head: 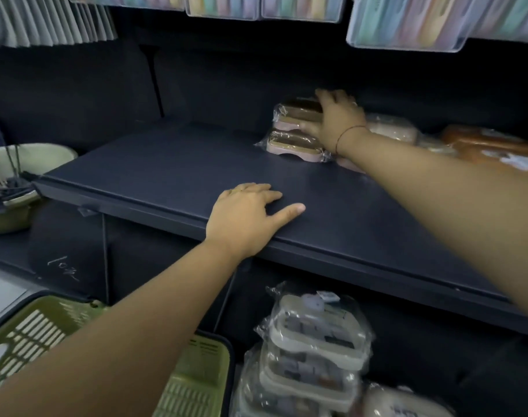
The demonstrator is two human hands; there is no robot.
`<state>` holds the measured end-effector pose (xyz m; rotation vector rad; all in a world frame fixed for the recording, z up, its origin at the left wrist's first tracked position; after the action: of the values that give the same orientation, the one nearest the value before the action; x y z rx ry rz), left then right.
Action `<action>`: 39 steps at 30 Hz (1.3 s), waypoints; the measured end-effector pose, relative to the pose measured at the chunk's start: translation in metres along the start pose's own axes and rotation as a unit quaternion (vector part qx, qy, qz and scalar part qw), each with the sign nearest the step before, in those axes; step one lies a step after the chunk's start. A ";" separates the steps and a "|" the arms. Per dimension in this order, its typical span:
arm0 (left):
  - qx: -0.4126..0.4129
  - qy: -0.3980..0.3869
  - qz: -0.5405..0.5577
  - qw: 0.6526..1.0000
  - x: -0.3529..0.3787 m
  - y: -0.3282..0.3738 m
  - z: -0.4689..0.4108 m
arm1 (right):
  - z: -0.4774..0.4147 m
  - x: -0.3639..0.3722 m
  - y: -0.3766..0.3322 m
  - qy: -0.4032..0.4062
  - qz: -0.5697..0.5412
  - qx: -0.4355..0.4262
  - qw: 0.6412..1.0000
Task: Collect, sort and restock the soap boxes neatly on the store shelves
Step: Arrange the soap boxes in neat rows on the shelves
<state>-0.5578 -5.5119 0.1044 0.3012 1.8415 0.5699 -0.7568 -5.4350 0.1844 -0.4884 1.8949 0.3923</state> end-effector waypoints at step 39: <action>-0.001 -0.380 -0.156 0.912 0.265 -0.084 0.332 | 0.443 0.110 0.088 -0.352 -0.125 -0.038 0.927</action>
<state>-0.3297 -5.3804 -0.2394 0.1821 1.0962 0.1804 -0.4846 -5.1599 -0.0736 -0.5441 1.1099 0.4042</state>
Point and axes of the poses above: each hand's wrist, its own z-axis away from the middle knuckle, its own x-axis out of the palm, y = z × x, the point moved 9 cm from there along -z, towards the middle knuckle, and after that the axes turned 11 degrees about z, right-handed, at the moved point
